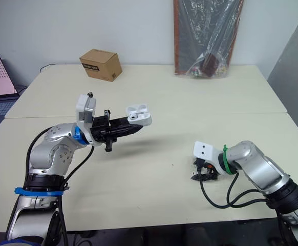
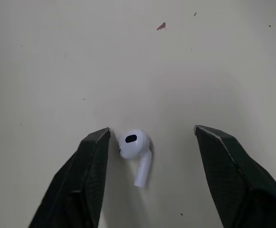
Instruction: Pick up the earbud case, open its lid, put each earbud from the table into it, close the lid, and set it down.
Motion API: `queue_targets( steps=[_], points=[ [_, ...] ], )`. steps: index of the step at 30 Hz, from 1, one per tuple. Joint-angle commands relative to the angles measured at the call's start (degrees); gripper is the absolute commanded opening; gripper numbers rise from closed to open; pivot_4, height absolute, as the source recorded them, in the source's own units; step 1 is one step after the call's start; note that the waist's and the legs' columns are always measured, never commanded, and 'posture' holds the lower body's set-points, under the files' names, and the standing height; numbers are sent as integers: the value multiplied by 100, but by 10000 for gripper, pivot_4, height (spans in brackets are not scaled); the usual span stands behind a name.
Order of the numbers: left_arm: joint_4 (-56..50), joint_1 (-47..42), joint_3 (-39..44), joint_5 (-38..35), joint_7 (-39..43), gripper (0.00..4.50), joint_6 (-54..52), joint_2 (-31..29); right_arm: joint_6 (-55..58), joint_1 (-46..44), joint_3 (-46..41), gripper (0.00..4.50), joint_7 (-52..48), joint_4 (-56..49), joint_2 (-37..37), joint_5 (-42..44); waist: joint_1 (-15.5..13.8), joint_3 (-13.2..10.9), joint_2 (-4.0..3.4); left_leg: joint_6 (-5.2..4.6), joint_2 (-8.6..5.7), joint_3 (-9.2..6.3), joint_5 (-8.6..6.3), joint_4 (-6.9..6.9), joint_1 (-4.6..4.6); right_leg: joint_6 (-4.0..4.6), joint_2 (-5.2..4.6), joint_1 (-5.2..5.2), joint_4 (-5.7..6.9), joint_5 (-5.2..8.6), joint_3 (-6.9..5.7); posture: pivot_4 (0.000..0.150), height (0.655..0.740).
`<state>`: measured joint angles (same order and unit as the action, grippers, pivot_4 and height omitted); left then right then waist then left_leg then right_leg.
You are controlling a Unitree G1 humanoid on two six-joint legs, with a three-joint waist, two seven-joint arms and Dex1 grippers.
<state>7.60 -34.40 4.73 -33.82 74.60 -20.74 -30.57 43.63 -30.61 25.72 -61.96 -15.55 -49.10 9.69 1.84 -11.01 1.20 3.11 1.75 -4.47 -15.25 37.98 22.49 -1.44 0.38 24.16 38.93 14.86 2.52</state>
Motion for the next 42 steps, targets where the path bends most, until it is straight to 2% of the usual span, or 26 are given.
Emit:
queue_targets(
  steps=[1,5,11,21,28,42],
  points=[
    [-69,-108,52,-24,-19,7564,124,9,396,-309,14,27992,-188,-401,-129,0,0,0,0,0,0,0,0,0,0,0,0,0,0,0,0,1500,7400],
    [-64,-104,56,-23,-39,7564,144,25,825,-600,249,27992,-175,-457,-141,-177,3,0,0,0,1,-1,0,0,-2,1,1,0,3,0,-1,1500,7400],
    [-62,-82,67,-17,-56,7564,179,46,2368,-1063,576,27992,-71,-1067,-28,13,1,0,0,0,0,-2,0,0,-1,1,0,1,2,-1,-2,1500,7400],
    [-4,-122,41,-22,-66,7564,229,92,4371,-1982,1658,27992,903,-1666,454,222,3,0,-1,0,0,-4,0,1,-1,2,-1,2,3,-1,-3,1500,7400],
    [18,-134,24,-14,-79,7564,246,116,4862,-2530,2319,27992,1451,-1600,557,498,4,0,-1,0,0,-7,0,-1,1,2,-1,3,2,-1,-6,1500,7400],
    [-49,-33,25,-20,-154,7564,275,163,4887,-2832,2617,27992,2120,-1351,610,1164,7,0,0,0,1,-8,0,-1,-1,2,-1,3,3,-1,-7,1500,7400]
  ],
)
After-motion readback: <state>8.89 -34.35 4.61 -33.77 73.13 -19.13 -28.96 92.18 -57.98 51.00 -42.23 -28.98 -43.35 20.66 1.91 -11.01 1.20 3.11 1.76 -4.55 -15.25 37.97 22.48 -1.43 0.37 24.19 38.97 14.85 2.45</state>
